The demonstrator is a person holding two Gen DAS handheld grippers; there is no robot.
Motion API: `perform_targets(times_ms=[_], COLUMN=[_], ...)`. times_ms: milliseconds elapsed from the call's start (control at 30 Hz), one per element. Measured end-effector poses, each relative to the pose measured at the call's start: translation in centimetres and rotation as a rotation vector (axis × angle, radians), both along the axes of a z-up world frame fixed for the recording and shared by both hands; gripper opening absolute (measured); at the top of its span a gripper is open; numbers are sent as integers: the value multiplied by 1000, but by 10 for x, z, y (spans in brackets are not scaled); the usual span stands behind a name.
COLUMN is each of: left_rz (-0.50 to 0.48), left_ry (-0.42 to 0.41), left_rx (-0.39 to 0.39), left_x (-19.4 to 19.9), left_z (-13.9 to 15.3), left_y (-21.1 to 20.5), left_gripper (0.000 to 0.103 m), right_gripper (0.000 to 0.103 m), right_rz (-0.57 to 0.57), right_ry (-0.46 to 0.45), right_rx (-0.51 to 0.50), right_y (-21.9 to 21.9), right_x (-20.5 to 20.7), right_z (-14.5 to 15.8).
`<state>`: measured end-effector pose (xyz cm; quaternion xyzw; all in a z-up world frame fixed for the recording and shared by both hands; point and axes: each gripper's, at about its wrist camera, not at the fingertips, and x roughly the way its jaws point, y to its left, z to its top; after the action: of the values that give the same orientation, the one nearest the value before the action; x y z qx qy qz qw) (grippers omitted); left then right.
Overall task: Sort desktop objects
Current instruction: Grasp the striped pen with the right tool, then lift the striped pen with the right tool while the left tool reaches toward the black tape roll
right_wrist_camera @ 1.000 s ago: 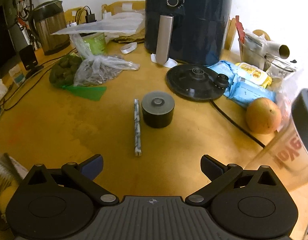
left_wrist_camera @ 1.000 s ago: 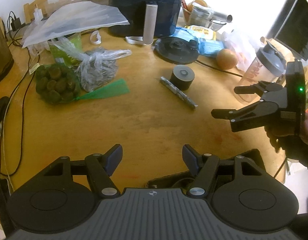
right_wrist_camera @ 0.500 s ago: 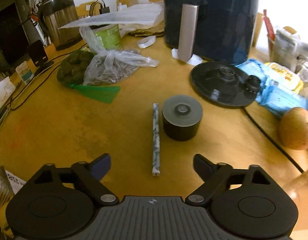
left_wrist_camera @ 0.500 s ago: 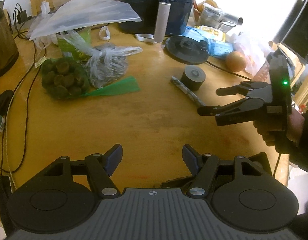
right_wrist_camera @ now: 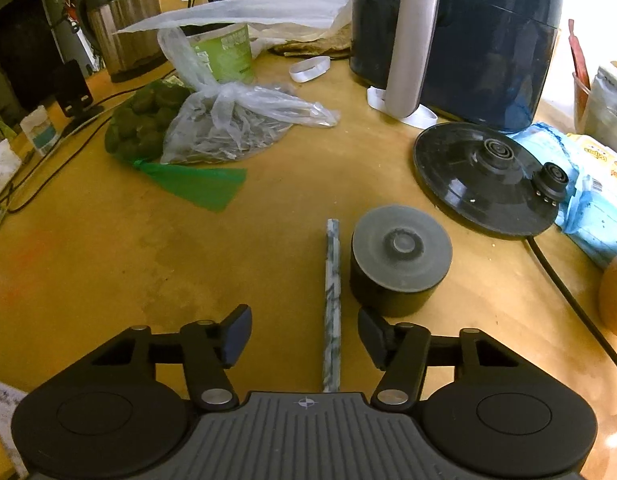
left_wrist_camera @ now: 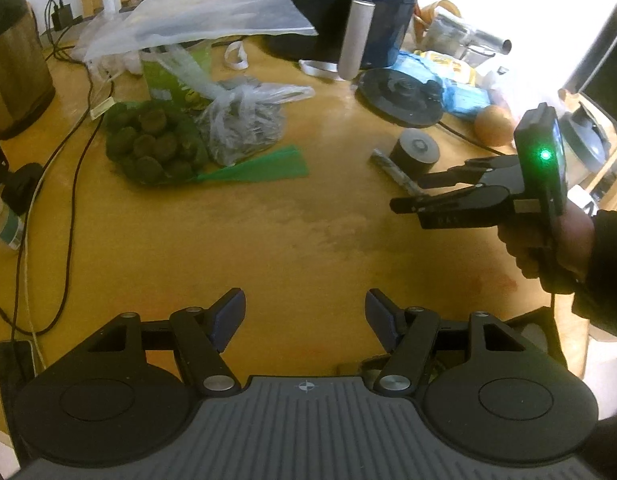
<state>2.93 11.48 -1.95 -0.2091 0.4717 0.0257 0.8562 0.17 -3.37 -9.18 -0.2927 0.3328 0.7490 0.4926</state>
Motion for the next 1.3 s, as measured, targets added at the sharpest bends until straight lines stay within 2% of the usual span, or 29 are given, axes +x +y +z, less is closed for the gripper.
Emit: perform_targets(times_ms=[33, 300, 500, 633, 933, 1300], left_rz=[2, 17, 6, 6, -7, -19], left_ry=[2, 13, 12, 16, 8, -1], left_rx=[0, -7, -4, -6, -1, 9], left_x=[-1, -1, 0, 1, 3, 2], left_z=[-1, -4, -5, -6, -2, 4], left_y=[1, 8, 8, 7, 4, -1], left_gripper=[66, 66, 66, 66, 66, 66], right_gripper=[50, 39, 20, 12, 11, 11], right_rz=[-5, -7, -27, -10, 18, 38], right_ry=[-3, -5, -16, -20, 16, 68], right_rx=[-5, 13, 19, 24, 15, 49], right_y=[2, 9, 14, 14, 11, -6], right_x=[0, -4, -3, -1, 7, 16], right_z=[-2, -4, -4, -5, -4, 17])
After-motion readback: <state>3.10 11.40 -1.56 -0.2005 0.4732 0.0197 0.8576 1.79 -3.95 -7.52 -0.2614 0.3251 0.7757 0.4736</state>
